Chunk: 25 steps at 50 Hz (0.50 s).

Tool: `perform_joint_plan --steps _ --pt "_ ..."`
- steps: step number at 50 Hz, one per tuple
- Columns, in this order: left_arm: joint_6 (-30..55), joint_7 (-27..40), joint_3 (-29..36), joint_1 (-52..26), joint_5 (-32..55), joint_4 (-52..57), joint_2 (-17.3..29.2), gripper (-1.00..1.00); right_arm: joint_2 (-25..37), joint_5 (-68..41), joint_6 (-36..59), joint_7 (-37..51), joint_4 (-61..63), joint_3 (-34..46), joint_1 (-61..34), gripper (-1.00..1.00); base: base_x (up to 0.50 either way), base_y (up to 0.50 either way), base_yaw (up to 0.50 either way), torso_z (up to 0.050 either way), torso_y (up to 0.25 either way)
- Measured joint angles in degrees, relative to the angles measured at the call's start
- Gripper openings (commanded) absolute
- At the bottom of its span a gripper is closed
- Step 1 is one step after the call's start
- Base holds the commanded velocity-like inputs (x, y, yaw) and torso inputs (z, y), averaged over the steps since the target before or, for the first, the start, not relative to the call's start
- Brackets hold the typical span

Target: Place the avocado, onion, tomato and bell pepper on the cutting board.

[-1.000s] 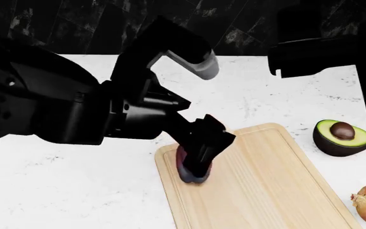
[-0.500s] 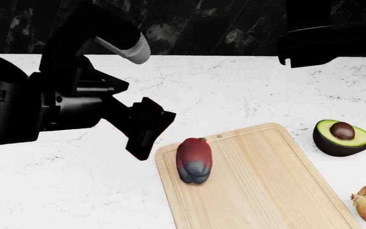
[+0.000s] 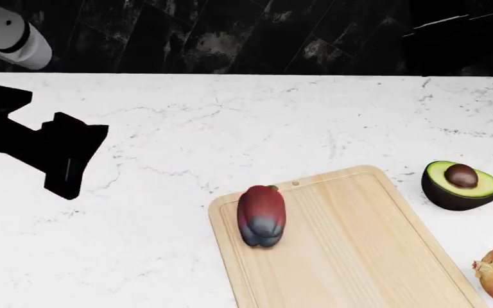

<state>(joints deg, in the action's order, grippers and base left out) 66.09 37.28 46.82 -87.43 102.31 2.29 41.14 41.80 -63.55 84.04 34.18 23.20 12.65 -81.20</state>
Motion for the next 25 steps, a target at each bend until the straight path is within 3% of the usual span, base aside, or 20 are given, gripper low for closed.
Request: perform_joint_plan --steps 12,25 --pt "-0.21 7.49 -2.24 -0.51 7.21 5.62 5.99 1.0 -1.27 1.84 2.08 -6.23 -15.18 6.52 -7.65 1.0 0.0 0.0 0.0 0.0 0.0" --pt "0.12 12.22 -2.92 -3.35 12.87 7.84 8.32 1.0 -4.86 1.14 4.5 -12.65 -36.29 14.74 -18.46 1.0 0.0 0.0 0.0 0.0 0.0"
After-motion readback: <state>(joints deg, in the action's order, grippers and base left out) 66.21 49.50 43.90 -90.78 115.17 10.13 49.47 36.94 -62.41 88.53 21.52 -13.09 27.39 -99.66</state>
